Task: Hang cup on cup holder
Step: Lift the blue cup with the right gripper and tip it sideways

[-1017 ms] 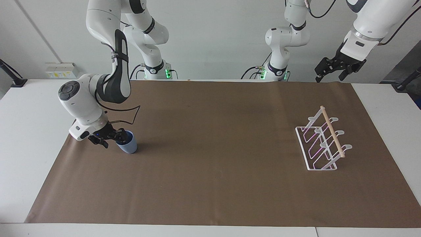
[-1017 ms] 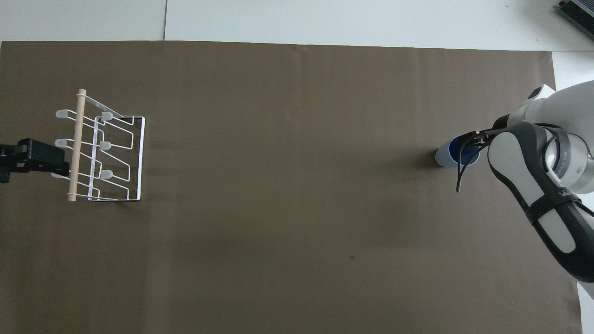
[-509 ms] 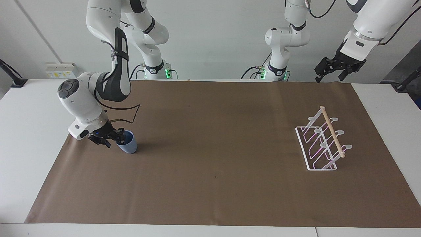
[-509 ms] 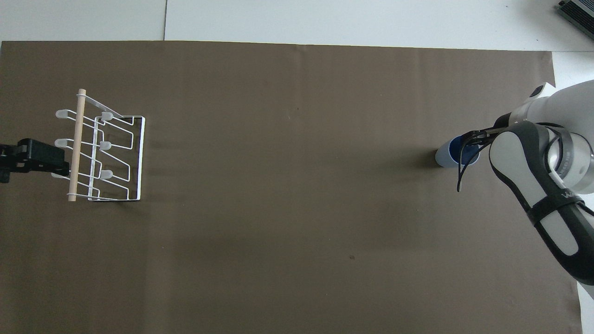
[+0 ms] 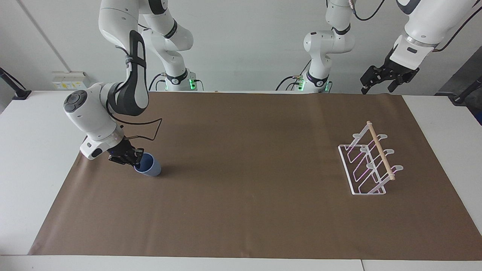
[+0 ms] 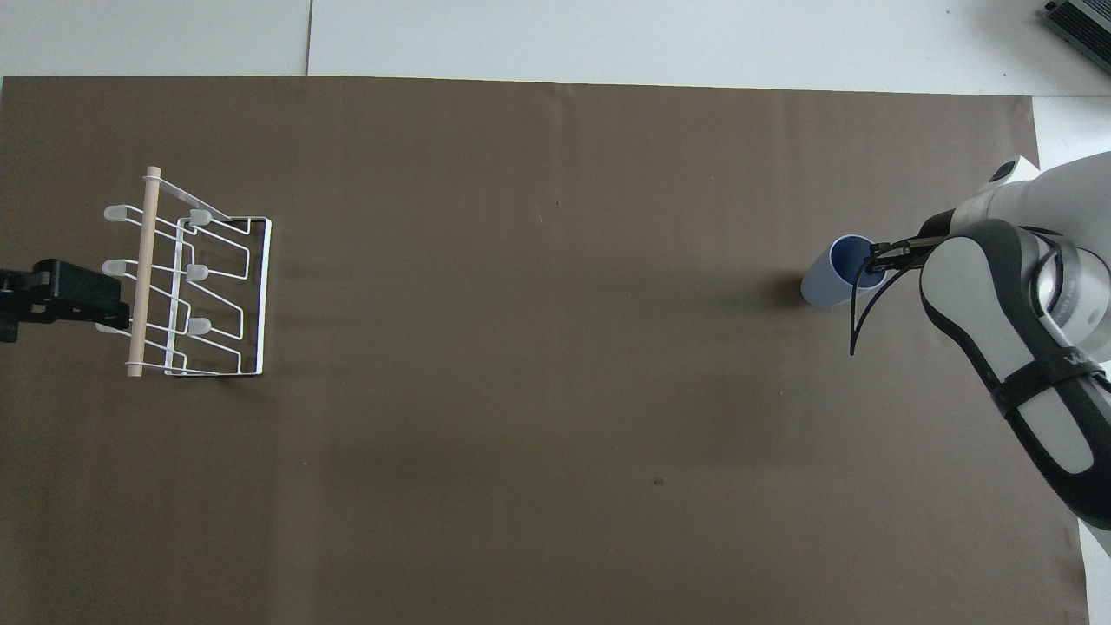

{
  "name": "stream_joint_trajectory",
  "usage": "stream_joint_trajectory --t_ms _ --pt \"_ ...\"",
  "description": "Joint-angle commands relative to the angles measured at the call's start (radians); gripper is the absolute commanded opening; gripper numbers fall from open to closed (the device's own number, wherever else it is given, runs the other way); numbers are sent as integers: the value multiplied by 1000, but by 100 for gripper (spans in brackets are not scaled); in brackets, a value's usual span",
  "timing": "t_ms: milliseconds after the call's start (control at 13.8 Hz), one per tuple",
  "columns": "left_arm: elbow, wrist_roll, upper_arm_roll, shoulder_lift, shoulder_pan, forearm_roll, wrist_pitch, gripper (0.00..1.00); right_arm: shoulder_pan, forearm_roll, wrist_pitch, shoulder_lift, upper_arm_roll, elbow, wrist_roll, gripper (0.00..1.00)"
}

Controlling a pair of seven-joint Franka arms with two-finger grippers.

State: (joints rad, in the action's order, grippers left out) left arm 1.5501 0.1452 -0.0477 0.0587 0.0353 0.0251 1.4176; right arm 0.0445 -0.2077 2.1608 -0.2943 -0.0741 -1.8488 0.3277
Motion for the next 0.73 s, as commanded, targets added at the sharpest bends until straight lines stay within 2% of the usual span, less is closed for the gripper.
stream_joint_trajectory --t_ms 0,218,291,509,654 --pt "11 -7 6 15 6 -19 0 100 5 -27 -79 17 7 43 97 0" --pt "11 -7 6 15 6 -19 0 100 9 -74 -215 30 51 123 140 0" --pt "11 -7 6 15 8 -19 0 100 9 -134 -235 38 59 143 145 0" --pt "11 -7 6 15 6 -19 -2 100 8 -186 -287 38 74 198 157 0" --pt "11 -7 6 15 6 -19 0 100 18 -304 -341 40 74 218 157 0"
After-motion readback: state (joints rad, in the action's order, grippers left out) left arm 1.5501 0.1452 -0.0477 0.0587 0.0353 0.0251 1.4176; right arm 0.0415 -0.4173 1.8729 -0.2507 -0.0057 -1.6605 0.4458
